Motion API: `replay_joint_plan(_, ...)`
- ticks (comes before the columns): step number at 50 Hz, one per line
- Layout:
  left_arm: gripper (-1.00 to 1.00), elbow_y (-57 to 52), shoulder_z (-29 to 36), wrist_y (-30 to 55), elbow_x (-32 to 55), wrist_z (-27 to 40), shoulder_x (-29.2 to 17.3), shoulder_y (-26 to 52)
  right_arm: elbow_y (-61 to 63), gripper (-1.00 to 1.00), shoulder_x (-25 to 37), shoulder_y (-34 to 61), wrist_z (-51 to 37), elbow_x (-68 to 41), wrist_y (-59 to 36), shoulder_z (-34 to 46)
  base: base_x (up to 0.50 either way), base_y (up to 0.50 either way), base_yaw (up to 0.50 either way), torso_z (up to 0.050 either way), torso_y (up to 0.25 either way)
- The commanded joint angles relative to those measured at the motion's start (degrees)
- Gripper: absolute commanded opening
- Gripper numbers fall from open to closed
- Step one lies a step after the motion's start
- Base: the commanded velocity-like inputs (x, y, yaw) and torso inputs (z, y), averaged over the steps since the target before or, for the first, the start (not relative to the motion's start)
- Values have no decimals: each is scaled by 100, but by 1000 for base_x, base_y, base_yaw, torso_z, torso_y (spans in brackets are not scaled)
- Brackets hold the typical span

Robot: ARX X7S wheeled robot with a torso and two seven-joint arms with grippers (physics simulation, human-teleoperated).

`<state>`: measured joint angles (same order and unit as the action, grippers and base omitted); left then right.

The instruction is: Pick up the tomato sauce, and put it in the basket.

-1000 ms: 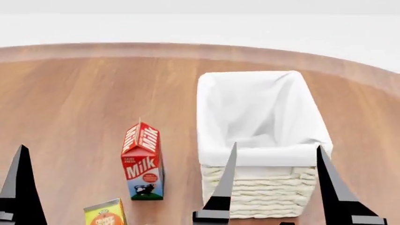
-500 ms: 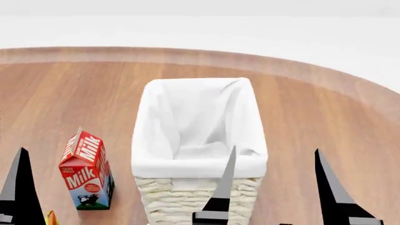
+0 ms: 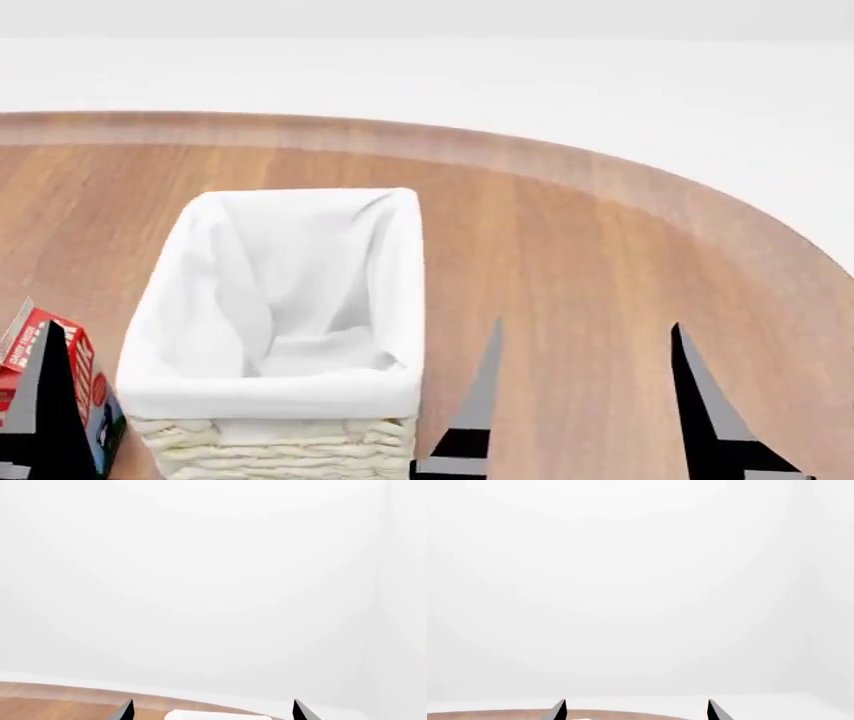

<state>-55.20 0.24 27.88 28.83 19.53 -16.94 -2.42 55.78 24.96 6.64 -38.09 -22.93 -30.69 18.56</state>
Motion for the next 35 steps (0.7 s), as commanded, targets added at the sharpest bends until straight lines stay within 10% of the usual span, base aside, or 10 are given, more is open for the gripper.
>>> replay_joint_plan(1, 100, -12, 10, -42, 27, 63, -73, -35, 54, 100, 49, 306, -434, 86, -900, 205, 0, 0, 0, 0, 0)
replay_joint_plan(35, 100, 190, 236, -223, 8, 225, -249, -37, -197, 100, 218, 191, -446, 404, -261, 543, 0, 0, 413, 0, 0)
